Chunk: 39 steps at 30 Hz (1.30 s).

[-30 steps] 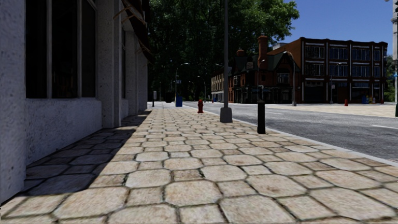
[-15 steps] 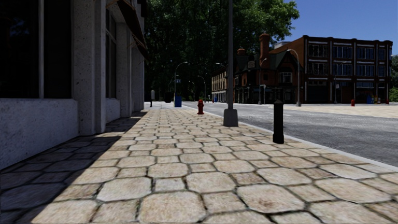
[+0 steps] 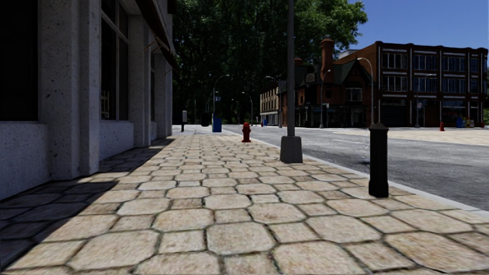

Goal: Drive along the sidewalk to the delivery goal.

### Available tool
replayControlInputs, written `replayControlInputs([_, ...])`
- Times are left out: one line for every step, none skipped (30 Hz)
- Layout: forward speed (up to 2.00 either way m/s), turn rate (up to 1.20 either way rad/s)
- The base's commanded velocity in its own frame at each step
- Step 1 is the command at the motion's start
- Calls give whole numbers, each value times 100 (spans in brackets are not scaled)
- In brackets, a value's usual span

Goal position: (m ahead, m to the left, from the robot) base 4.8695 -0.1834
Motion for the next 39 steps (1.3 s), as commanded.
replayControlInputs([200,0])
replayControlInputs([200,0])
replayControlInputs([200,0])
replayControlInputs([200,0])
replayControlInputs([200,0])
replayControlInputs([200,0])
replayControlInputs([200,0])
replayControlInputs([200,0])
replayControlInputs([200,0])
replayControlInputs([200,0])
replayControlInputs([200,0])
replayControlInputs([200,0])
replayControlInputs([200,0])
replayControlInputs([200,0])
replayControlInputs([200,80])
replayControlInputs([200,120])
replayControlInputs([200,120])
replayControlInputs([200,120])
replayControlInputs([200,118])
replayControlInputs([200,35])
replayControlInputs([200,21])
replayControlInputs([200,16])
replayControlInputs([200,16])
replayControlInputs([200,4])
replayControlInputs([200,0])
replayControlInputs([200,0])
replayControlInputs([200,0])
replayControlInputs([200,0])
replayControlInputs([200,0])
replayControlInputs([200,0])
replayControlInputs([200,0])
replayControlInputs([200,0])
replayControlInputs([200,0])
replayControlInputs([200,0])
replayControlInputs([200,0])
replayControlInputs([200,0])
replayControlInputs([200,0])
replayControlInputs([200,0])
replayControlInputs([200,0])
